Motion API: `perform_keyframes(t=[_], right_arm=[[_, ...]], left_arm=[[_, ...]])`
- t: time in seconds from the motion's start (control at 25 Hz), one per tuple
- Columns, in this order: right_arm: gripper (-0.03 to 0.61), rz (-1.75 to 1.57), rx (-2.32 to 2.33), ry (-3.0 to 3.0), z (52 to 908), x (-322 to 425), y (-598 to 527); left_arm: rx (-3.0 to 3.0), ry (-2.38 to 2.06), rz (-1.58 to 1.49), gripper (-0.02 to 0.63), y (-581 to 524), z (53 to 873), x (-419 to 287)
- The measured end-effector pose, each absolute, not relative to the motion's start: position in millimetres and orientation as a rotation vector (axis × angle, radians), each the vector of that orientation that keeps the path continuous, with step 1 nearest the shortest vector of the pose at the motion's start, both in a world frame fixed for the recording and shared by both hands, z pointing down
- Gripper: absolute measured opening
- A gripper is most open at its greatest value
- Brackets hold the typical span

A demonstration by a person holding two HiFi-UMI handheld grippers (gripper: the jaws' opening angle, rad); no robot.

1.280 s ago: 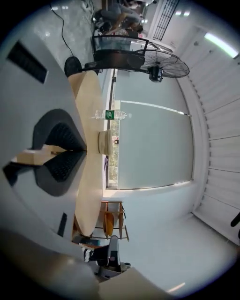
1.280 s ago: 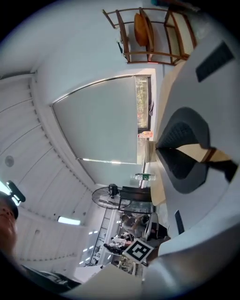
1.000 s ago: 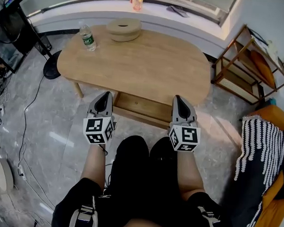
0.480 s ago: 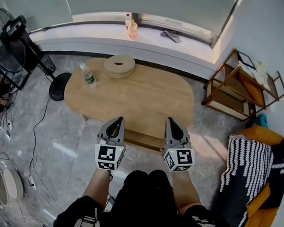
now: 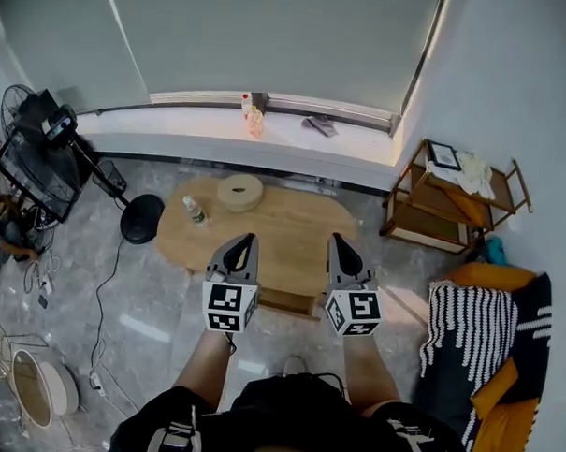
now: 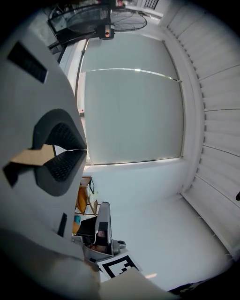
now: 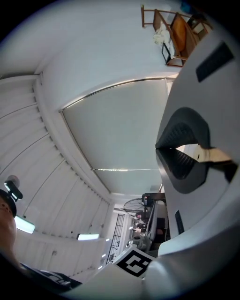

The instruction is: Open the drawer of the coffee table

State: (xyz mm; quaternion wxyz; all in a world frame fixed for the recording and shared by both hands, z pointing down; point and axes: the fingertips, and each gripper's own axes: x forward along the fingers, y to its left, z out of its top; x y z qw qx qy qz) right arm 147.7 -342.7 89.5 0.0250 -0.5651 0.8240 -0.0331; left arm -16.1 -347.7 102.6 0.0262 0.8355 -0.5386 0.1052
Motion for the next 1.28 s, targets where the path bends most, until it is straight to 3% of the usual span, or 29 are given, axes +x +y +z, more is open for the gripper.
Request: perform_keyframes(t=[0.32, 1.28], right_arm=[[0.015, 0.050, -1.715, 2.526, 4, 144, -291], [0.014, 0.087, -1.761, 2.507, -3, 130, -221]], left_arm=[[2.634, -1.780, 0.269, 0.023, -294, 12, -17], [2.584, -1.799, 0.309, 0.023, -225, 8, -45]])
